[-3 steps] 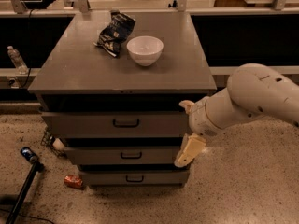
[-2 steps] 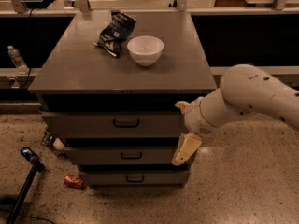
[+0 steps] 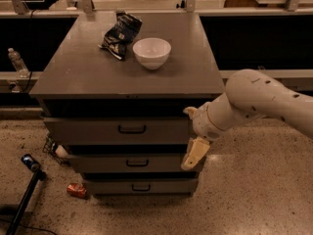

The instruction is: Open top drawer

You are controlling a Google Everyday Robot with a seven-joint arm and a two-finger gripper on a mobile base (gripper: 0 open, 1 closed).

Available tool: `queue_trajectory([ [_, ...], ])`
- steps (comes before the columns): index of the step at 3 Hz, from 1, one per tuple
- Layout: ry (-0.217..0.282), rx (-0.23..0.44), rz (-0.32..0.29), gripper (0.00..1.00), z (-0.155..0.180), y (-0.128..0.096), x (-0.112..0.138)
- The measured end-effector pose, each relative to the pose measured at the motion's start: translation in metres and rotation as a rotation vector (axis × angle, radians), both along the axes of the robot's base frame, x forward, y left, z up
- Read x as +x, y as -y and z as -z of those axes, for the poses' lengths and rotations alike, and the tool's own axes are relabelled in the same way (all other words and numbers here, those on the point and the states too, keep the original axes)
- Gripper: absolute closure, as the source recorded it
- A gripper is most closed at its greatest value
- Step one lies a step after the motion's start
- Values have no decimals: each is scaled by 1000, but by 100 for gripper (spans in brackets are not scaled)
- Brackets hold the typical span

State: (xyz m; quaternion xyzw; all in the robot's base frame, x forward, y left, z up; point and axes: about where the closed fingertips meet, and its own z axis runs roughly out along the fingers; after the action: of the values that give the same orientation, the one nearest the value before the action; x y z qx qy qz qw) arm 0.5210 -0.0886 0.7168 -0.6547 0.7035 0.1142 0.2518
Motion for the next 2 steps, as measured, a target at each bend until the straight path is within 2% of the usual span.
queue_trajectory([
  [2,-6,-35,27,0,25,15,31],
])
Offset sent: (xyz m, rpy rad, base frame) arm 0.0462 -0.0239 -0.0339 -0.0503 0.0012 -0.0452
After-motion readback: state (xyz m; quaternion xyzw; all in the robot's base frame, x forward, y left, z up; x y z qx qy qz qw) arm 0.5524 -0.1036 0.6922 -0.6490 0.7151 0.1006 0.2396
